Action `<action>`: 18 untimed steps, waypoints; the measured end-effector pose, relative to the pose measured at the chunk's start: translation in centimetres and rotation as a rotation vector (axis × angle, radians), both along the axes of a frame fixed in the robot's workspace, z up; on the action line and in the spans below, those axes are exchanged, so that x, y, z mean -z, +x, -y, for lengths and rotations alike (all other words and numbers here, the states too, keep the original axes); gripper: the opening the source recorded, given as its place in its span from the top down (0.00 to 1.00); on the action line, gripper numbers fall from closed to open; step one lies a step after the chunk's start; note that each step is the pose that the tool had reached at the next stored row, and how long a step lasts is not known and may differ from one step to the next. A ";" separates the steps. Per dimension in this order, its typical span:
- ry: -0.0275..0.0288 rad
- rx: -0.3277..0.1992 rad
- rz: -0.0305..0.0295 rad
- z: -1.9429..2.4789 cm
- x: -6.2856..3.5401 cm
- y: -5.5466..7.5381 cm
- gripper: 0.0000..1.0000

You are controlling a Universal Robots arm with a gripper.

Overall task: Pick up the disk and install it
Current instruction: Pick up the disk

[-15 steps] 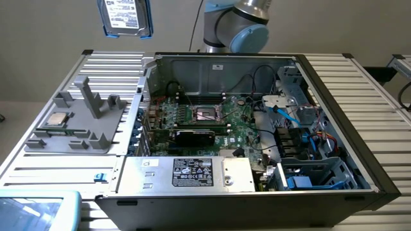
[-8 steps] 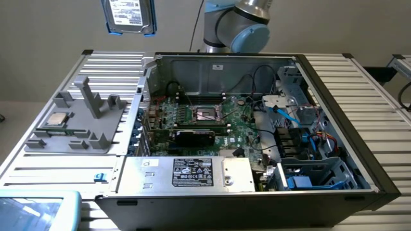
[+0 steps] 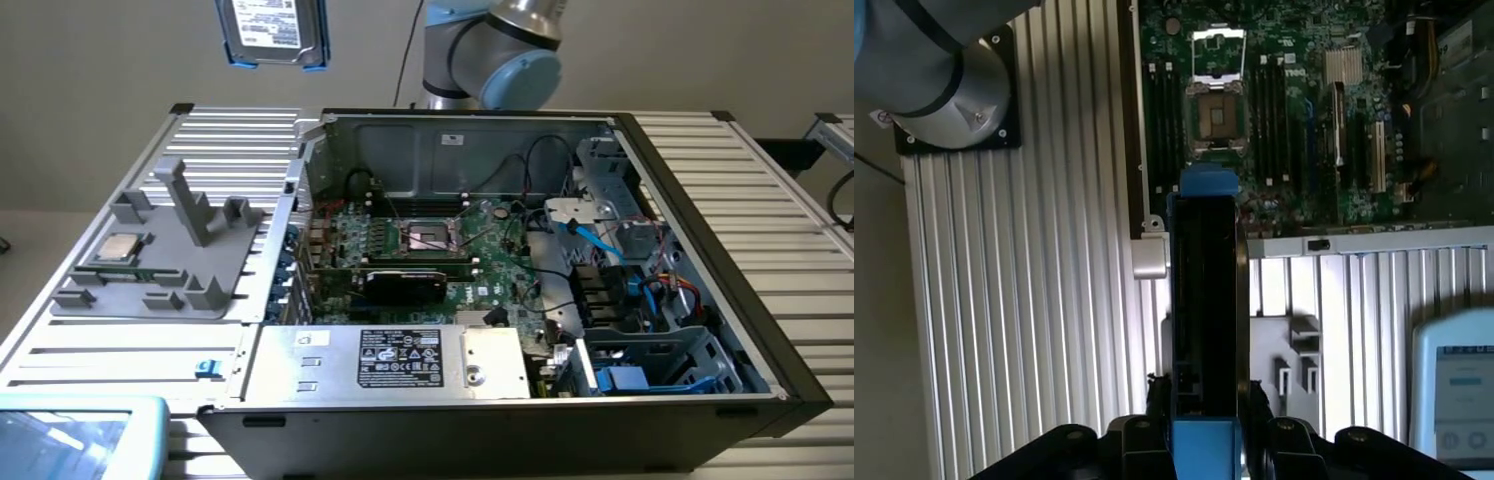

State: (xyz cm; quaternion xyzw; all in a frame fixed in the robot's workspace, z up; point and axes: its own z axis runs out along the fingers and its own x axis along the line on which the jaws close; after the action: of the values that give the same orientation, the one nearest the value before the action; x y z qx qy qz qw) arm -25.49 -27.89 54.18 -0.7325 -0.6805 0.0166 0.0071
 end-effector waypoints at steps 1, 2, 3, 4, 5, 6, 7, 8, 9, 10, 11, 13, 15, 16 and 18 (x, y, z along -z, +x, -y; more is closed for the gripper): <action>0.0000 0.000 0.0001 0.11 -0.26 0.3 0.63; 0.0000 0.000 0.0000 0.24 -0.51 0.6 0.63; 0.0001 0.000 0.0000 0.43 -0.70 0.8 0.63; 0.0001 0.000 -0.0001 0.65 -0.88 1.0 0.63; 0.0000 0.000 -0.0002 0.85 -1.00 1.2 0.63; -0.0001 0.000 -0.0003 1.10 -1.07 1.3 0.63; 0.0000 0.000 -0.0002 1.34 -1.12 1.4 0.63; 0.0001 0.000 -0.0002 1.58 -1.19 1.5 0.63; 0.0000 0.000 -0.0002 1.85 -1.26 1.6 0.63; 0.0000 0.000 -0.0002 2.14 -1.33 1.8 0.63; 0.0001 0.000 -0.0002 2.43 -1.39 2.0 0.63; 0.0003 0.000 -0.0003 3.04 -1.51 2.4 0.63; 0.0005 0.000 -0.0004 3.65 -1.57 2.9 0.63; 0.0005 0.000 -0.0004 3.95 -1.59 3.1 0.63; 0.0006 0.000 -0.0004 4.54 -1.60 3.6 0.63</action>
State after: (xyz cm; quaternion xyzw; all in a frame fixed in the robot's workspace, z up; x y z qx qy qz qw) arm -21.90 -32.44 55.78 -0.7325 -0.6805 0.0165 0.0075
